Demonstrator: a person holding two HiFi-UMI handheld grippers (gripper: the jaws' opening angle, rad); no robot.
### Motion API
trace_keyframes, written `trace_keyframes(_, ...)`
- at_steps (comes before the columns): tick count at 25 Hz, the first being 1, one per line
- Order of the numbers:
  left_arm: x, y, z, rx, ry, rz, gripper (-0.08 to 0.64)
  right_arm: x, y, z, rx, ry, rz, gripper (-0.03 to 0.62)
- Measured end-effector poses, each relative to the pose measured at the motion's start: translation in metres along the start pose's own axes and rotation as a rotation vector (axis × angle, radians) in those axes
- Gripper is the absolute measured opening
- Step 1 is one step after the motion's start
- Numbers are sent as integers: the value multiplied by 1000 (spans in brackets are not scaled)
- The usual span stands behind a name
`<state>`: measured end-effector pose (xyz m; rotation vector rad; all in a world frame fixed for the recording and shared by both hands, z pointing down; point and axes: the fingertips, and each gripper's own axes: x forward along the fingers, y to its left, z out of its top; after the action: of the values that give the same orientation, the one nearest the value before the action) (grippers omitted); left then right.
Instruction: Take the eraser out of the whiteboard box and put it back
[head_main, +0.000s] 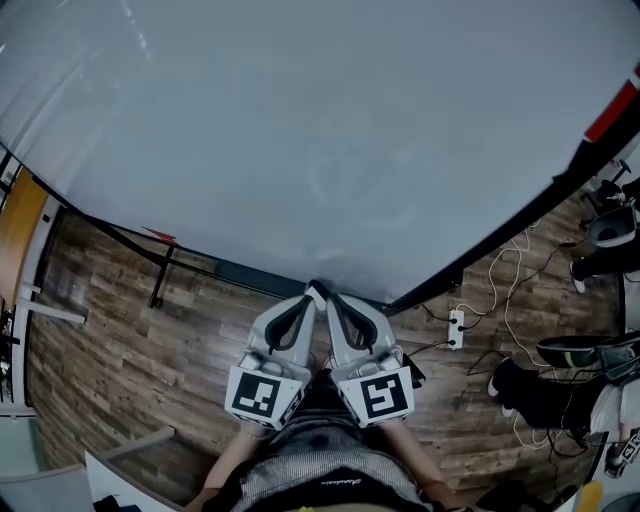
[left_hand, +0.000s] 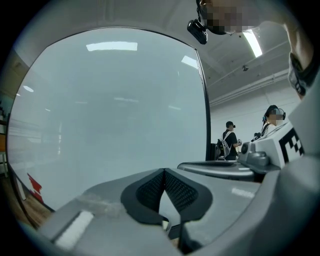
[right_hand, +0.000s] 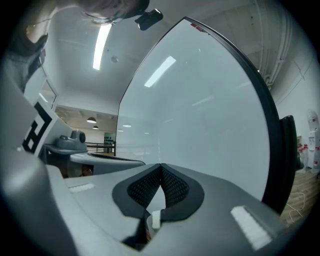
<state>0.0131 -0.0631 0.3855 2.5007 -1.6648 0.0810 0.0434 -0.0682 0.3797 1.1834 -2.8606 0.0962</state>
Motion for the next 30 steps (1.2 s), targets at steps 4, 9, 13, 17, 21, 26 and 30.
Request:
trace_keyframes(4, 9, -4, -2, 5, 4, -38, 2, 0, -8, -3, 26, 7, -24, 2)
trace_keyframes(9, 14, 1, -3, 9, 12, -107, 2, 4, -14, -6, 29, 21, -101, 2)
trace_keyframes(13, 14, 6, 0, 22, 14, -192, 2, 13, -16, -5, 62, -3, -149, 2)
trace_keyframes(17, 12, 19, 4, 43, 24, -273, 2, 27, -15, -1, 63, -11, -208, 2)
trace_keyframes(21, 13, 33, 6, 56, 45, -337, 2, 31, -14, -2, 65, -9, -294, 2)
trace_keyframes(26, 12, 33, -1, 39, 47, -451, 2, 29, -8, -9, 71, 8, -387, 2)
trace_keyframes(30, 11, 27, 1, 25, 48, -502, 2, 25, -5, -12, 80, 10, -433, 2)
